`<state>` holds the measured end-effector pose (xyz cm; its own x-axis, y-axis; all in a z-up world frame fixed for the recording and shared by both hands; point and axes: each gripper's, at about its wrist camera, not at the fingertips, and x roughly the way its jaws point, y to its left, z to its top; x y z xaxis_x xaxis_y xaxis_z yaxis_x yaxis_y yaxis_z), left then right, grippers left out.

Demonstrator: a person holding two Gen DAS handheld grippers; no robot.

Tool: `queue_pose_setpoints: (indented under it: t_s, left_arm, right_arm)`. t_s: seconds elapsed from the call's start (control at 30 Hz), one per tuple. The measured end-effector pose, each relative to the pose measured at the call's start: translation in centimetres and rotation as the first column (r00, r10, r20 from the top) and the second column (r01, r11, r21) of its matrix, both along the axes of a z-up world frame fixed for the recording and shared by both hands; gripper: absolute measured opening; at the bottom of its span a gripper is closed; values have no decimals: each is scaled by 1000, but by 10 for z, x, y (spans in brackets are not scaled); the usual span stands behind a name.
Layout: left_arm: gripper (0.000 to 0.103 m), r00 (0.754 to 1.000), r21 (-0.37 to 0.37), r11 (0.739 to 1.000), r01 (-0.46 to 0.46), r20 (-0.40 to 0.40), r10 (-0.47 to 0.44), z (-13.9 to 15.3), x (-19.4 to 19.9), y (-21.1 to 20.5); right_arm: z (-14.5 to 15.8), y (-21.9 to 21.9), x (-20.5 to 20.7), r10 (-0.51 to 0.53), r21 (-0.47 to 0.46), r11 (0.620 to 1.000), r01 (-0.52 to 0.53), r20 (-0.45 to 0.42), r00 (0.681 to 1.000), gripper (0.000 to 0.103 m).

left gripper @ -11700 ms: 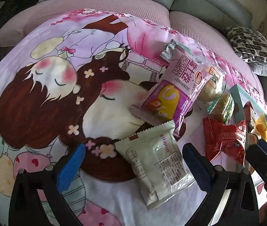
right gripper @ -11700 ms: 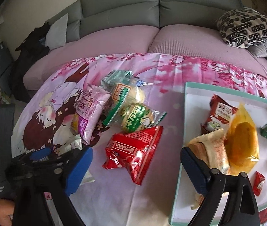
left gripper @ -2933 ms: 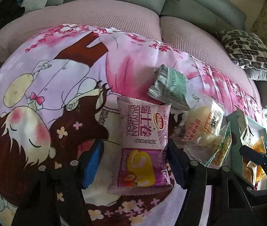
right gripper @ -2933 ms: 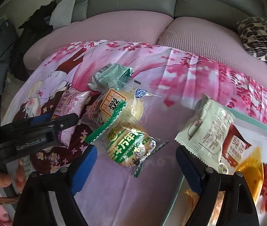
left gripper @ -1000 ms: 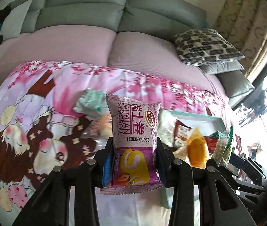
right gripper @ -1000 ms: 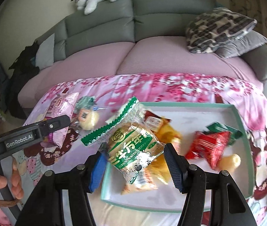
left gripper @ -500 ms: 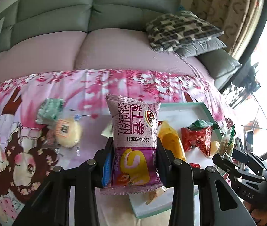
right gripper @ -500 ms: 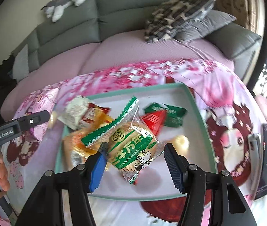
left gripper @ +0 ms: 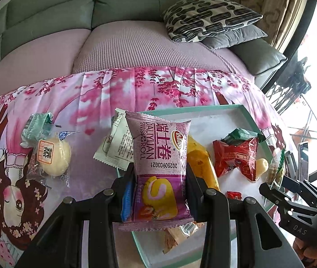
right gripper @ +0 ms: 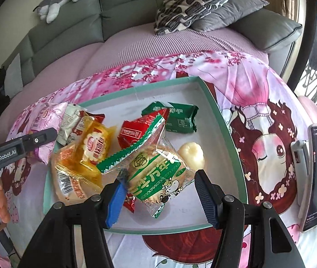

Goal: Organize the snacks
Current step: 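Carry the pink Swiss roll and green bread roll over the tray and open both grippers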

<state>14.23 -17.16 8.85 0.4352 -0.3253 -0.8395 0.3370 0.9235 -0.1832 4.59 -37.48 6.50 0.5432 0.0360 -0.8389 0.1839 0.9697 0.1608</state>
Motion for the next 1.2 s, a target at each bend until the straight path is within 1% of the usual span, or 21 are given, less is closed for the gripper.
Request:
queue_pose_setpoints:
  t_s: [0.37, 0.77, 1.2]
  left_arm:
    - [42, 1000, 14, 1000, 1, -24, -1, -16, 12, -11]
    - [42, 1000, 23, 999, 24, -20, -23, -19, 20, -29]
    - [43, 998, 37, 998, 55, -34, -54, -26, 23, -44]
  right_arm:
    - [-15, -10, 6, -30, 16, 999, 31, -36, 999, 63]
    - [-21, -12, 16, -33, 23, 999, 34, -45, 998, 63]
    - [-24, -13, 25, -32, 21, 999, 33, -62, 998, 64]
